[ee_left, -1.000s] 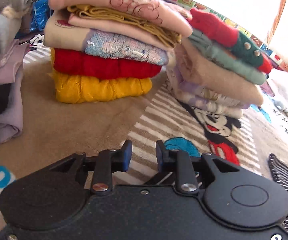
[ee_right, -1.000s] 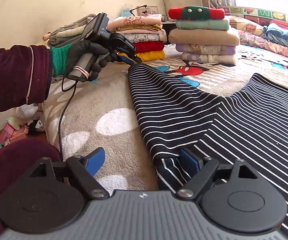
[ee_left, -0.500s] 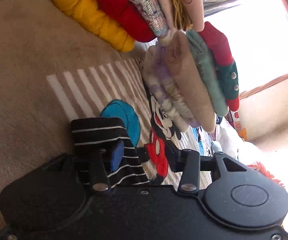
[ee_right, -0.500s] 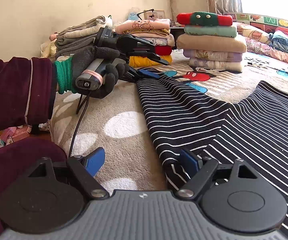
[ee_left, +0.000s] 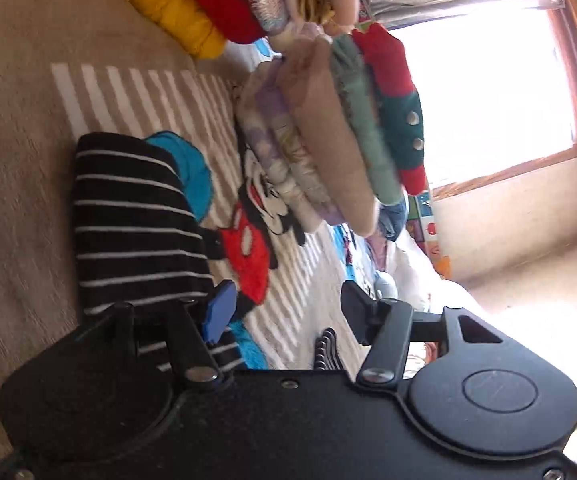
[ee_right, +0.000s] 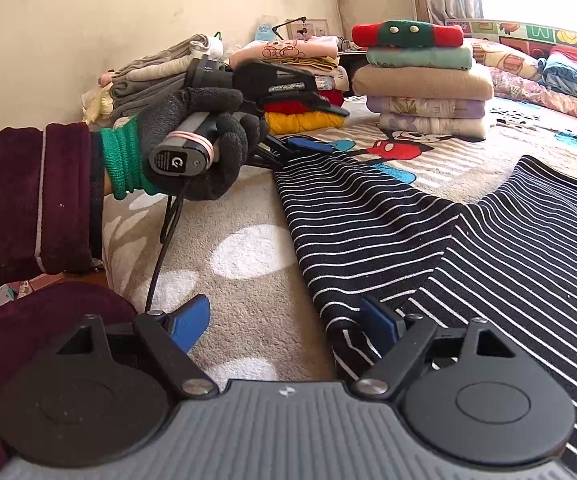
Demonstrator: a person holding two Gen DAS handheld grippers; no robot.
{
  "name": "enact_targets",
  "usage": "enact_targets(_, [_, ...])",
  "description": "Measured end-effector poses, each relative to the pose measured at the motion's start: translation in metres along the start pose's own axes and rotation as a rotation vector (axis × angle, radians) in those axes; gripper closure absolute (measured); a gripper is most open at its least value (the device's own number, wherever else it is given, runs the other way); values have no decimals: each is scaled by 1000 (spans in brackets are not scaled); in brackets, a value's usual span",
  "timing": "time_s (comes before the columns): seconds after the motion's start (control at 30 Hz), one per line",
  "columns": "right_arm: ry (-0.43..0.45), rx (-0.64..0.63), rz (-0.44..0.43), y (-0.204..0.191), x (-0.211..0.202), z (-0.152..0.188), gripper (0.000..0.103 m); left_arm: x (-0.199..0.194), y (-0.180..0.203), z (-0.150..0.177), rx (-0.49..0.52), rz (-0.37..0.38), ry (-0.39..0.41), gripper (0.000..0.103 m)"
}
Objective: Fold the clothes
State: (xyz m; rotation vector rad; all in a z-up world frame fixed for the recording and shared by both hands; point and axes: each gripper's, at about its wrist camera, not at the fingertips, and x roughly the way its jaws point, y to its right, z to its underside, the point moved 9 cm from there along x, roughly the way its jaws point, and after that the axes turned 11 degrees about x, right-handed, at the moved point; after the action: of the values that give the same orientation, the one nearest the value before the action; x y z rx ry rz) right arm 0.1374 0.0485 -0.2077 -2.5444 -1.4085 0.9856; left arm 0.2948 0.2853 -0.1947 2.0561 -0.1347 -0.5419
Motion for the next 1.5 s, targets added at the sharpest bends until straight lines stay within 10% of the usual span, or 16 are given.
enact_targets(0.3, [3,15,-6,1,-1,0,22,28,41,135,20,106,-293,41])
enact_targets(0.77, [-14,24,-11,3,2,1,21,-1,-52,-31,-65,-140,119,41])
enact_targets(1.1, [-16,40,-29,1,-6,5,19,17,32,103,176,-101,-258,36])
enact_targets(1.2, [-25,56,-41,-1,-14,9,19,11,26,88,150,-179,-168,40])
enact_targets(1.4, [38,96,-24,1,-55,15,20,26,47,98,85,-16,-207,33])
enact_targets(1.5, [88,161,5,11,-83,24,20,29,35,114,83,-77,-217,38])
